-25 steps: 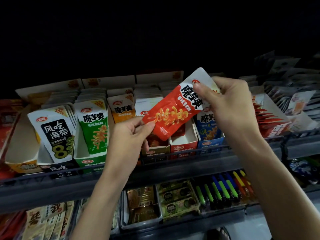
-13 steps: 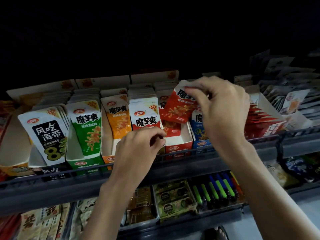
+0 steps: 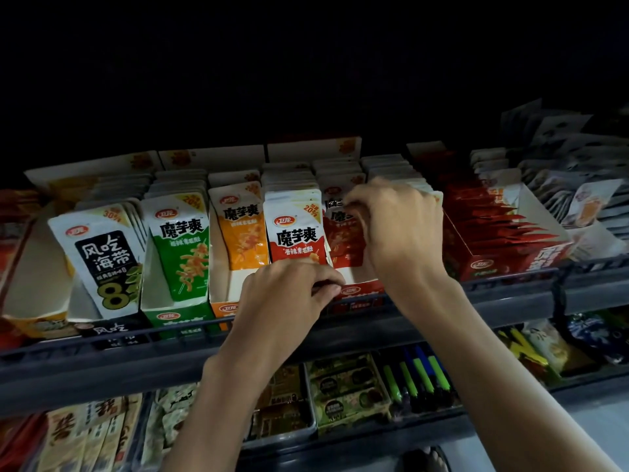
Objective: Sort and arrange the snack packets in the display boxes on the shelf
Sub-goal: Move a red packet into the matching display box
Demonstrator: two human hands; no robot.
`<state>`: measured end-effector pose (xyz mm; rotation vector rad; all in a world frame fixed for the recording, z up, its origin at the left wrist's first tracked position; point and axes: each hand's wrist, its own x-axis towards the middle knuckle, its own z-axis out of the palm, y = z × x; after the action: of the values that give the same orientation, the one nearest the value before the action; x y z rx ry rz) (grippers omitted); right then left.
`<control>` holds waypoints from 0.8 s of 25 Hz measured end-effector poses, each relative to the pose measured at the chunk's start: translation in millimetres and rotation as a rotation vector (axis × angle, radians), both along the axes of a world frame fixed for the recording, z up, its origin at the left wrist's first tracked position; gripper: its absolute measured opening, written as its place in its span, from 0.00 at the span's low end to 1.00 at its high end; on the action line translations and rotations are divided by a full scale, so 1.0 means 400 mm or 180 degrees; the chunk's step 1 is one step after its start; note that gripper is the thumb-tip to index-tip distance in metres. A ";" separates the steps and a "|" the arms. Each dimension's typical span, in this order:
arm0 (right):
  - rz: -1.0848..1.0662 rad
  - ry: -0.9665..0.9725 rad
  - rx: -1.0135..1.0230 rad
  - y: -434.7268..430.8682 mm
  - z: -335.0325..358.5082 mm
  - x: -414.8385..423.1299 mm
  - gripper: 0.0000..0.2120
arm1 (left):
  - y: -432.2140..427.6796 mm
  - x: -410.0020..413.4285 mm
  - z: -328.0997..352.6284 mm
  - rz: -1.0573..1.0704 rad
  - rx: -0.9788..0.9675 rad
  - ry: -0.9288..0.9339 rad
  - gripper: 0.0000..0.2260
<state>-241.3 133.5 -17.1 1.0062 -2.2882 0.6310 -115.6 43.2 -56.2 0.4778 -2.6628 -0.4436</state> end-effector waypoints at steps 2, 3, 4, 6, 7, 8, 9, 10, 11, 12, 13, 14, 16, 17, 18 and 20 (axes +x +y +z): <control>-0.0248 0.0010 0.0217 -0.008 0.001 0.000 0.12 | -0.001 0.000 0.001 0.0002 0.0028 -0.0016 0.09; -0.0378 0.0027 0.0338 -0.012 0.002 0.003 0.12 | -0.001 0.000 0.001 0.0004 0.0041 -0.0030 0.09; -0.0502 0.0047 0.0475 -0.015 0.004 0.008 0.11 | 0.000 0.001 0.001 0.0005 0.0049 -0.0041 0.09; -0.0669 -0.0006 0.0690 -0.020 0.010 0.018 0.10 | 0.000 0.002 0.001 0.0013 0.0047 -0.0042 0.09; -0.0723 -0.0069 0.0739 -0.021 0.012 0.023 0.11 | -0.001 0.003 0.001 0.0013 0.0051 -0.0037 0.09; -0.0758 -0.0125 0.0750 -0.022 0.013 0.024 0.12 | -0.001 0.003 0.001 0.0008 0.0069 -0.0026 0.09; -0.0768 -0.0155 0.0730 -0.024 0.012 0.022 0.13 | -0.002 0.003 0.000 -0.0006 0.0099 -0.0004 0.09; -0.0729 -0.0189 0.0695 -0.028 0.009 0.019 0.14 | -0.003 0.004 -0.001 -0.0025 0.0133 0.0028 0.09; -0.0626 -0.0214 0.0638 -0.033 0.004 0.016 0.14 | -0.004 0.004 -0.001 -0.0041 0.0160 0.0061 0.08; -0.0482 -0.0220 0.0561 -0.036 -0.002 0.013 0.14 | -0.004 0.004 -0.002 -0.0047 0.0173 0.0081 0.08; -0.0334 -0.0246 0.0468 -0.040 -0.010 0.009 0.15 | -0.005 0.005 -0.002 -0.0044 0.0168 0.0086 0.08; -0.0207 -0.0302 0.0363 -0.042 -0.017 0.006 0.17 | -0.006 0.004 -0.003 -0.0039 0.0146 0.0079 0.08; -0.0097 -0.0452 0.0187 -0.044 -0.029 0.004 0.22 | -0.007 0.003 -0.004 -0.0041 0.0080 0.0058 0.09; -0.0099 -0.0498 0.0097 -0.044 -0.031 0.006 0.23 | -0.007 0.002 -0.004 -0.0051 0.0053 0.0044 0.09; -0.0081 -0.0555 0.0023 -0.044 -0.034 0.007 0.24 | -0.007 0.002 -0.005 -0.0060 0.0037 0.0028 0.10; 0.0117 -0.0678 -0.0188 -0.041 -0.035 0.012 0.23 | -0.007 0.002 -0.004 -0.0063 0.0030 0.0018 0.10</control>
<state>-236.3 117.2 -31.0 0.9963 -2.4223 0.8524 -114.9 40.4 -57.8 0.4526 -2.6632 -0.4631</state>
